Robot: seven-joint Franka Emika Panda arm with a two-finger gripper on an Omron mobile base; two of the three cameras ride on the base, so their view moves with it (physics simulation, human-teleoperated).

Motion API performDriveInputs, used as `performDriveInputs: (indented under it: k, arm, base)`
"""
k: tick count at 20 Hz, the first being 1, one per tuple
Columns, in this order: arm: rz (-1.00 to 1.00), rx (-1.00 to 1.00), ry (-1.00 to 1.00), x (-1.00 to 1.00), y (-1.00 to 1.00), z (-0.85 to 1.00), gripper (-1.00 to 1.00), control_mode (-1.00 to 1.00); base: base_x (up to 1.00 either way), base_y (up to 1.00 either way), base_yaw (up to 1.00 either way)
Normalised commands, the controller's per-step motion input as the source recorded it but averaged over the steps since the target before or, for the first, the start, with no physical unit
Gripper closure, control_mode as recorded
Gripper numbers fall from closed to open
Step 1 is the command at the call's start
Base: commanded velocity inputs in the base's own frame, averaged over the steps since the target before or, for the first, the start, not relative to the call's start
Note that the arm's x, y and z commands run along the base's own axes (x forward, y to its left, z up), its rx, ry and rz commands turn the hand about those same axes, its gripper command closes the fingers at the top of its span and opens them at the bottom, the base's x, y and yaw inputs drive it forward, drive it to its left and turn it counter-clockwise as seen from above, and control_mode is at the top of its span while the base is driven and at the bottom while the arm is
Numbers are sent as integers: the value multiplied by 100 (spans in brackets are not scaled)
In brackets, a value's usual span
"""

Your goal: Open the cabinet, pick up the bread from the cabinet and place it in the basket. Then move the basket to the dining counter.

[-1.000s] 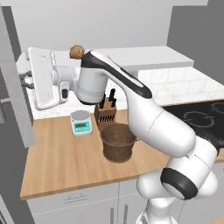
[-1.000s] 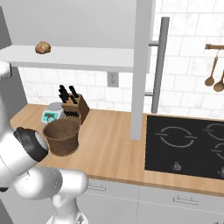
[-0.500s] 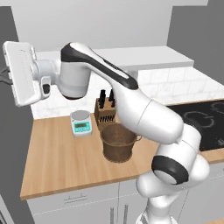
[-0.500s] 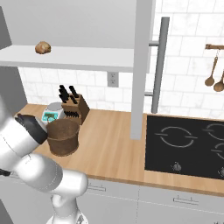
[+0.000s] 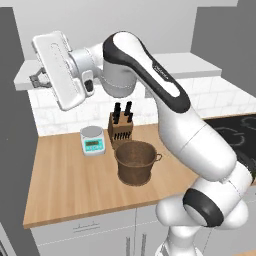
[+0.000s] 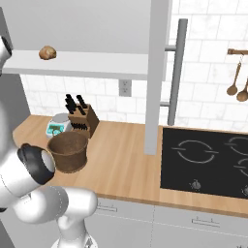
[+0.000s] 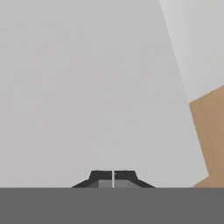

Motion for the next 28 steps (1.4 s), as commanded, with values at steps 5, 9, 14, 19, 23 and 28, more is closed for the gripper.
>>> performDriveInputs:
  k: [5,9,14,19,23,28]
  arm:
    - [-13,-36,-20,0,-88,0,100,-100]
    - [-13,-49,-33,-2,-68,0,100,-100]
    - [-3,-55,-35,-4,-64,0,100,-100]
    - [-1,-57,-42,9,-55,0,100,-100]
    - [0,-40,-47,40,-65,-4,100,-100]
    - [7,-9,-44,56,-56,-62,100,-100]
  base:
    - [0,0,0]
    - [0,0,0]
    - [0,0,0]
    - [0,0,0]
    - [0,0,0]
    - [0,0,0]
